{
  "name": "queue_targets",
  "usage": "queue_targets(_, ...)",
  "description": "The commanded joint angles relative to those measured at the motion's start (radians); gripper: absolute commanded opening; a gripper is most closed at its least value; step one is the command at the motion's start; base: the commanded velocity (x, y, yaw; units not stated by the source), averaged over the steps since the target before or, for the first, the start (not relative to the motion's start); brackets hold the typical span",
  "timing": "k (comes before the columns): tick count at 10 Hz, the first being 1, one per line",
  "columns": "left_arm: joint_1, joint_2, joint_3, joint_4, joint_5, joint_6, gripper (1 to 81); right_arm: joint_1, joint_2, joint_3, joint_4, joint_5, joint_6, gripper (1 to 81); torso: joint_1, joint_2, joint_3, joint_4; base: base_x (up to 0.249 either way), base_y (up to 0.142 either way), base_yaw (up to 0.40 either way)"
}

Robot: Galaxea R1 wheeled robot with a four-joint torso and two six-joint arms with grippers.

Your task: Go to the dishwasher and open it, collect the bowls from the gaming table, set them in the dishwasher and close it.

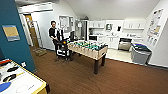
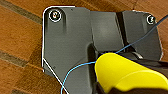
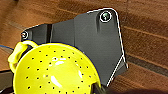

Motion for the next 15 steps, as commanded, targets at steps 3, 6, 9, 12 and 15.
queue_targets(3,-0.04,0.001,0.001,-0.002,0.067,0.009,1.0,0.045,-0.007,-0.005,0.0,-0.048,-0.002,1.0,0.0,0.0,0.0,0.0,0.0,0.0,-0.394)
queue_targets(6,-0.042,-0.002,0.001,-0.002,0.068,0.009,1.0,0.048,-0.004,-0.01,0.0,-0.049,-0.002,1.0,0.0,0.0,0.0,0.0,0.0,0.0,-0.394)
queue_targets(9,-0.048,-0.004,0.001,-0.002,0.068,0.009,1.0,0.05,-0.002,-0.013,0.0,-0.049,0.0,1.0,0.0,0.0,0.0,0.0,0.0,0.0,-0.394)
queue_targets(12,-0.051,-0.008,0.001,-0.002,0.068,0.009,1.0,0.053,0.004,-0.013,0.0,-0.049,0.0,1.0,0.0,0.0,0.0,0.0,0.0,0.0,-0.339)
queue_targets(15,-0.051,-0.013,0.001,-0.003,0.069,0.009,1.0,0.056,0.005,-0.018,-0.003,-0.049,0.0,1.0,0.0,0.0,0.0,0.0,0.0,0.0,-0.114)
